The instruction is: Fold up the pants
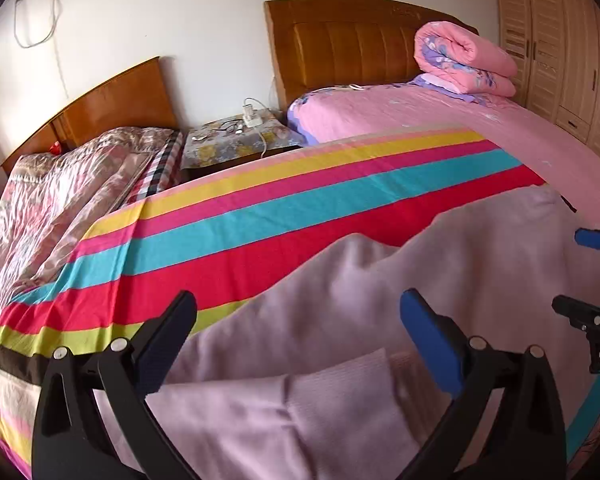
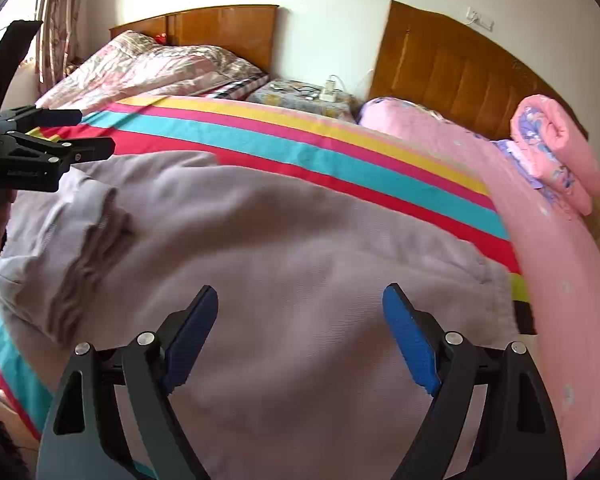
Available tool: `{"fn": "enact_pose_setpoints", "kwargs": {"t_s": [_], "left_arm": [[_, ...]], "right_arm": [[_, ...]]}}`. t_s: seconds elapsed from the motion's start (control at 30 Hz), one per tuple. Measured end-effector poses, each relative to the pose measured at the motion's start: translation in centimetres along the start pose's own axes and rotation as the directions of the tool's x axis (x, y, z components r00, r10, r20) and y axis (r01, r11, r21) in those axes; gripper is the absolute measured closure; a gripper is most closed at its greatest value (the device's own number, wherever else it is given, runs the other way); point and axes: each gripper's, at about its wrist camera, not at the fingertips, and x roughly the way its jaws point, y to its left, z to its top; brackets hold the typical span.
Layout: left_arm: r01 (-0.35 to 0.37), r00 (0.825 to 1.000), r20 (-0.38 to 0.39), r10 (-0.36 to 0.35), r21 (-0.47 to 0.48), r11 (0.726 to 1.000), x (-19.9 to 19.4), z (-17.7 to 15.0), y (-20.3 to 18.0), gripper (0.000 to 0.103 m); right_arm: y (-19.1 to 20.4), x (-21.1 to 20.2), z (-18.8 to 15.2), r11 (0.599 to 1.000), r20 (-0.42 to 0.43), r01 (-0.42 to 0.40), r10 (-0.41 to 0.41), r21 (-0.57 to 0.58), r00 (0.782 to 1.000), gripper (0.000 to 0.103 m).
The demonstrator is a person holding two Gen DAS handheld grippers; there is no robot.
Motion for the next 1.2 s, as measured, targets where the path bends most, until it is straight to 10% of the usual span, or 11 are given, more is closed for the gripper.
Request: {"fn": "enact_pose_setpoints", "kwargs": {"t_s": [0.1, 0.43, 0.57, 0.8, 1.2], "left_arm": [[-0.009, 0.997, -0.081, 0.012, 0.045, 0.999, 3.8, -0.4, -2.7, 0.001], [-0.066, 0.979, -0.193, 0.072, 0.038, 0.997, 6.5, -1.2, -2.2, 0.001], [-0.111, 0.978, -0.167, 0.122, 0.075, 0.991, 6.0, -1.5, -2.9, 0.001], [-0.109, 0.978, -0.169, 0.119, 0.067, 0.992, 5.9, -1.4, -3.0, 0.001], [-0.155, 0.975, -0.147, 0.169, 0.099, 0.983, 5.6, -1.4, -3.6, 0.001]], "right_arm": [[-4.4, 2.5, -2.8, 0.995, -0.129, 0.008, 0.004, 0.095, 0.992, 0.020], [-7.5, -1.8, -5.8, 0.978, 0.021, -0.136, 0.134, 0.156, 0.991, 0.021], [-13.3, -6.8, -8.3, 0.904, 0.189, -0.230, 0.170, 0.361, 0.967, 0.020], [-18.1, -5.2, -15.5, 0.670, 0.159, -0.293, 0.256, 0.682, 0.954, 0.020], [-15.9, -1.3, -10.9, 0.685, 0.097, -0.294, 0.312, 0.667, 0.945, 0.016]]}}
